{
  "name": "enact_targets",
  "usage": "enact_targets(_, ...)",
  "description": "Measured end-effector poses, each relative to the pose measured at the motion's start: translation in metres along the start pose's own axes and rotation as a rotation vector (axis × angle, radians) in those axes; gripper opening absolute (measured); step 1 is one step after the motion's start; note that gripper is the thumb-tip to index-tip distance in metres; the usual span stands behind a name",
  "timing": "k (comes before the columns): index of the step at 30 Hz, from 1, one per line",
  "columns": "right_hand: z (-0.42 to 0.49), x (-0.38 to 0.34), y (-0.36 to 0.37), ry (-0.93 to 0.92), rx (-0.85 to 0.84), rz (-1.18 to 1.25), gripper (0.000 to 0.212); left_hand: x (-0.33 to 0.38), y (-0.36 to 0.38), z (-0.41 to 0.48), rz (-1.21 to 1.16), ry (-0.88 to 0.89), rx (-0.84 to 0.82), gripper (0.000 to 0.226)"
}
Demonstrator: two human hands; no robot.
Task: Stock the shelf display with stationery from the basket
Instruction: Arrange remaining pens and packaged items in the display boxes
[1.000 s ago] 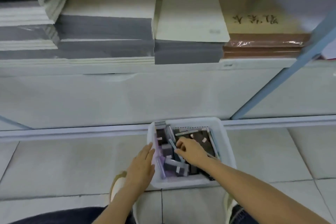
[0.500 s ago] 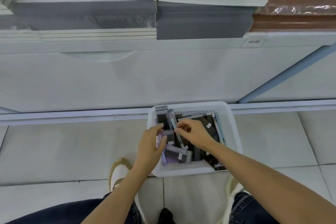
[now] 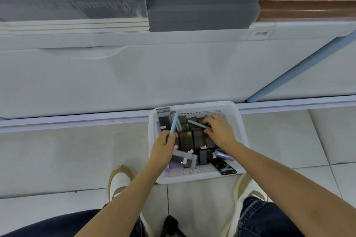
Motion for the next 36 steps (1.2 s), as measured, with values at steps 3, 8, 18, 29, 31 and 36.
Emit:
enact_targets(3, 0.000, 0.008, -0.009, -0.032, 0.070, 0.042, 0.009, -0.002, 0.006, 0.004, 0.035, 0.010, -0.033, 0.020)
enact_targets(8, -0.010, 0.011, -0.014, 0.028, -0.033, 0.130, 0.023, -0.004, 0.015, 0.012, 0.067, 0.013, -0.065, 0.018)
enact_targets(18, -0.016, 0.008, 0.003, 0.068, -0.213, -0.165, 0.029, -0.011, 0.022, 0.014, 0.088, 0.004, -0.072, 0.018)
enact_targets(29, -0.024, -0.002, -0.028, -0.060, -0.289, 0.500, 0.022, 0.001, 0.032, 0.008, -0.116, -0.093, -0.122, 0.018)
enact_targets(31, -0.027, -0.020, -0.035, -0.124, -0.324, 0.612, 0.015, 0.007, 0.039, 0.002, -0.206, -0.133, -0.181, 0.035)
enact_targets(36, -0.034, -0.052, -0.034, -0.199, -0.406, 0.744, 0.009, 0.016, 0.048, -0.004, -0.206, -0.084, -0.109, 0.032)
Point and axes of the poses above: each hand's wrist, its own z-axis towards the middle knuckle, its own y-axis out of the palm, x = y × z, the point moved 2 cm from there along z, towards the middle knuckle, and after that the axes turned 6 degrees about -y, right-handed, at the moved point
